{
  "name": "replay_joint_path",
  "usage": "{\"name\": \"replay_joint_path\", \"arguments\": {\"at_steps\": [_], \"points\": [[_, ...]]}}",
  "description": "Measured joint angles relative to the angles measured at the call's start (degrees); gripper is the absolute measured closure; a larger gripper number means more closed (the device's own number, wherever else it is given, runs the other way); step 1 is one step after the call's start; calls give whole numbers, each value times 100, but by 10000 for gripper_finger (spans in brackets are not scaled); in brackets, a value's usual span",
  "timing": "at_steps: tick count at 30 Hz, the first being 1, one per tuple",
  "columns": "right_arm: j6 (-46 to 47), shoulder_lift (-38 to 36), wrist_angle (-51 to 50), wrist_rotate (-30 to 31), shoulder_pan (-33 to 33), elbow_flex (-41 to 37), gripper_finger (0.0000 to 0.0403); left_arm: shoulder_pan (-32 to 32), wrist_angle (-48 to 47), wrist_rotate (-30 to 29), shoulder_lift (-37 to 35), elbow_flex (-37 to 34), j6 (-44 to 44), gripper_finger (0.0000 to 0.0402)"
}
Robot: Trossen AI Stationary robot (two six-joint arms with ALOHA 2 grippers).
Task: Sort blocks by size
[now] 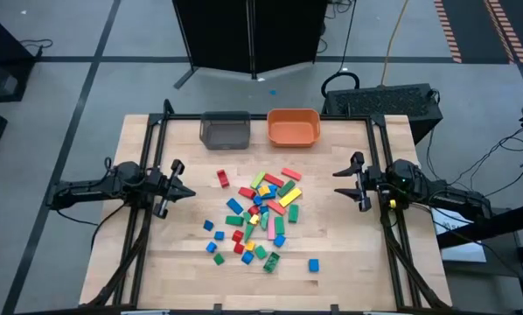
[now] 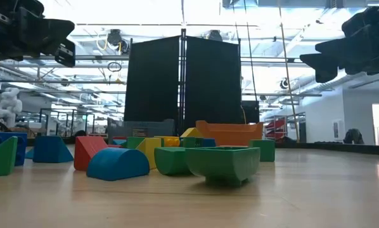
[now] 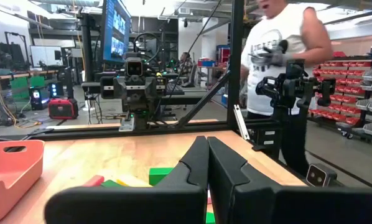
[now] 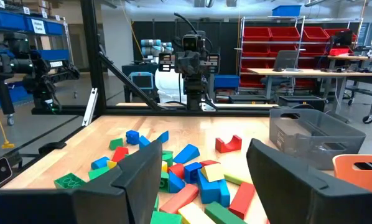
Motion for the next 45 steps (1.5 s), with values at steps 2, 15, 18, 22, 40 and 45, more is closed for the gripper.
{"name": "replay_joint_path", "arguments": {"at_steps": [2,15,18,22,40,45], "points": [[1,0,0,0,-2,0,174,0,0,2,0,1,-1,402],[2,0,-2,0,-2,0,174,1,0,0,-2,-1,1,402],[1,0,-1,0,0,0,174,-1,0,2,0,1,0,402],[0,0,-2,12,-2,0,174,0,0,0,0,1,1,402],[3716,0,737,420,63,-2,174,0,0,2,-2,-1,1,402],[3809,0,741,1124,61,-2,174,-1,0,0,0,0,1,402]]}}
